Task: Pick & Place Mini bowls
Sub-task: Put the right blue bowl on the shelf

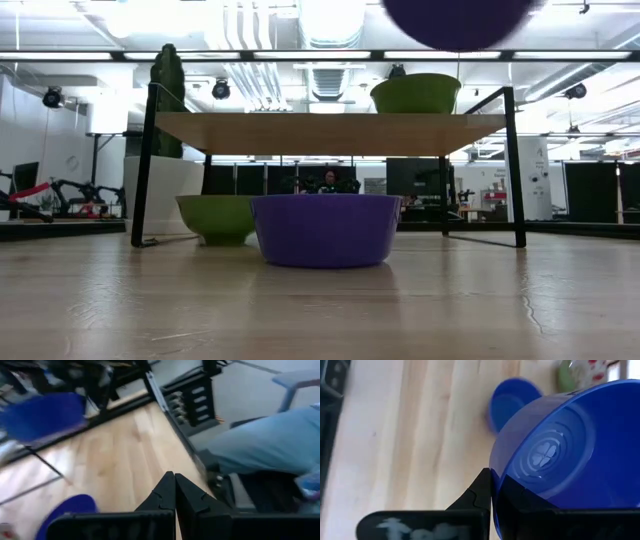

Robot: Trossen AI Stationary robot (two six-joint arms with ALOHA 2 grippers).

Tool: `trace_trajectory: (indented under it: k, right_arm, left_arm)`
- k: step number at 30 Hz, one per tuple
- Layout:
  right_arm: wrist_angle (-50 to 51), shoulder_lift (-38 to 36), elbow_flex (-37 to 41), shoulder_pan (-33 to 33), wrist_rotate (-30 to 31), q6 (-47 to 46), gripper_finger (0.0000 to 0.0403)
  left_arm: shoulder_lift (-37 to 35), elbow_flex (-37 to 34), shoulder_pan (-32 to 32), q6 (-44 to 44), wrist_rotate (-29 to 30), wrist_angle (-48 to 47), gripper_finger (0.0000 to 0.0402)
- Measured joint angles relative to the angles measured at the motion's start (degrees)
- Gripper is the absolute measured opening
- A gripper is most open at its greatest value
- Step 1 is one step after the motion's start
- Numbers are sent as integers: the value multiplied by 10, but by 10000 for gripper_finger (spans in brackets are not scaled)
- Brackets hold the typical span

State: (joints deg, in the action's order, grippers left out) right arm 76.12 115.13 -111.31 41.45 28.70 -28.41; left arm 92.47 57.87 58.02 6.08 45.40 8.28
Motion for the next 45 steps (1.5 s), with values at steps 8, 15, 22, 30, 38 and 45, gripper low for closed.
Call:
trace_trajectory:
  k: [8, 15, 22, 30, 38, 45]
  right_arm:
    - [0, 0, -51, -70, -2, 151, 8]
    - [-1, 0, -90, -135, -26, 251, 8]
    - [0, 1, -108, -192, -39, 318, 8]
    - [-1, 1, -112, -242, -53, 403, 8]
    - [0, 1, -111, -290, -100, 432, 8]
    - [0, 2, -111, -323, -128, 463, 8]
  left_arm:
    - [0, 0, 0, 78, -11, -49, 0]
    - [0, 0, 0, 123, -11, -75, 0]
    - [0, 0, 0, 124, -11, -79, 0]
    - [0, 0, 0, 124, -10, -79, 0]
    - [0, 0, 0, 124, -10, -79, 0]
    - [0, 0, 0, 124, -10, -79, 0]
